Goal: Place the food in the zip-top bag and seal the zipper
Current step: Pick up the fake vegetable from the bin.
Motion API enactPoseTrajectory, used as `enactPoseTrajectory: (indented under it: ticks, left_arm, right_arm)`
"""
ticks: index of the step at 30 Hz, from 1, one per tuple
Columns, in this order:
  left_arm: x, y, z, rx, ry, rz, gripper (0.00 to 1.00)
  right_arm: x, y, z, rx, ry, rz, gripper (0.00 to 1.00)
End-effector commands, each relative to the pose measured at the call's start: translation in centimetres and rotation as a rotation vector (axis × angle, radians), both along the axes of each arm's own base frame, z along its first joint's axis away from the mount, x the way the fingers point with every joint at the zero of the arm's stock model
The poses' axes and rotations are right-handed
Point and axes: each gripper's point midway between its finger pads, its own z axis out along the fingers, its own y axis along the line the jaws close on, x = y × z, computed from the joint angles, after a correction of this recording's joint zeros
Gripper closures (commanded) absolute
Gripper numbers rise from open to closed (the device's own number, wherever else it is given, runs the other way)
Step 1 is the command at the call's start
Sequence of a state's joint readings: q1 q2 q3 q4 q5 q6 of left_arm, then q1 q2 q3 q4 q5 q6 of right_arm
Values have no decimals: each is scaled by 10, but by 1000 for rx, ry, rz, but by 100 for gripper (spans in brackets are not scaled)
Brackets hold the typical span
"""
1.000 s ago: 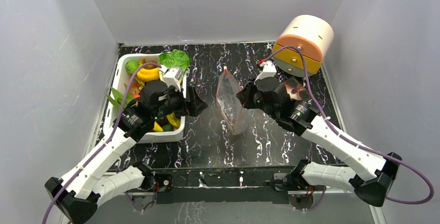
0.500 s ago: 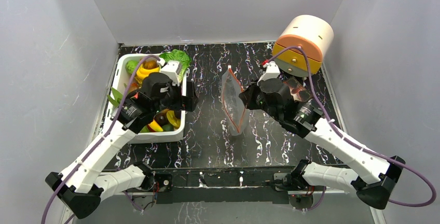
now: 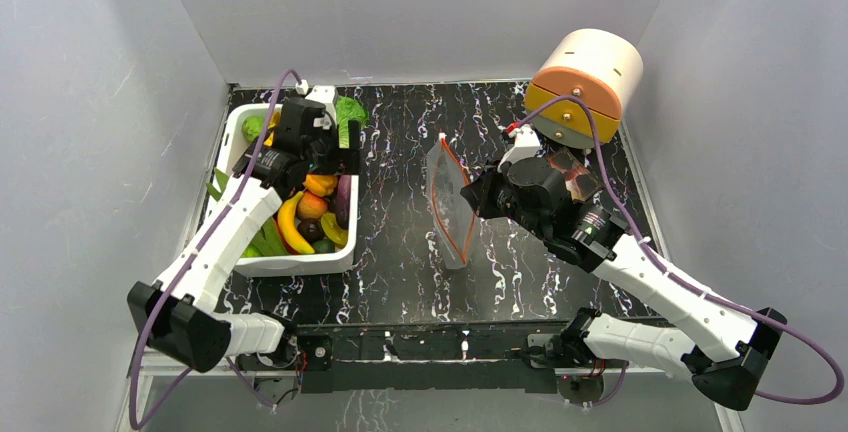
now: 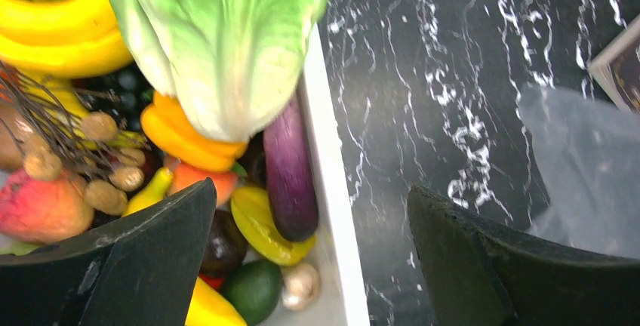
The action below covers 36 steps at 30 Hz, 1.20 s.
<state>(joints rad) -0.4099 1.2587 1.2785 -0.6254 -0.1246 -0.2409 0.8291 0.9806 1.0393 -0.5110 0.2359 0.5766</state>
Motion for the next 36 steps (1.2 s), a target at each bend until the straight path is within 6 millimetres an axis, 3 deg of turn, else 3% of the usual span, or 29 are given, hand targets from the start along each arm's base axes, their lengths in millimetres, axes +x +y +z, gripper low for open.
enactPoseTrajectory:
  ticks: [1,11,20,29,36]
  left_arm:
    - [37,14,26,81,-118,57,2]
    - [87,21,10,168,-95,67,2]
    - [115,32,-14,240,-49,82,2]
    - [126,34,-37,288,11,76,2]
    - [125,35,-52,289,34,89,9]
  right_arm:
    - [1,4,26,72,-70,20,100]
    - [-2,3,27,83,-69,25,100]
    - [-3,2,26,84,-68,23,100]
    - [-3,3,29,91,-73,29,100]
    - [-4,4,29,98,-73,32,100]
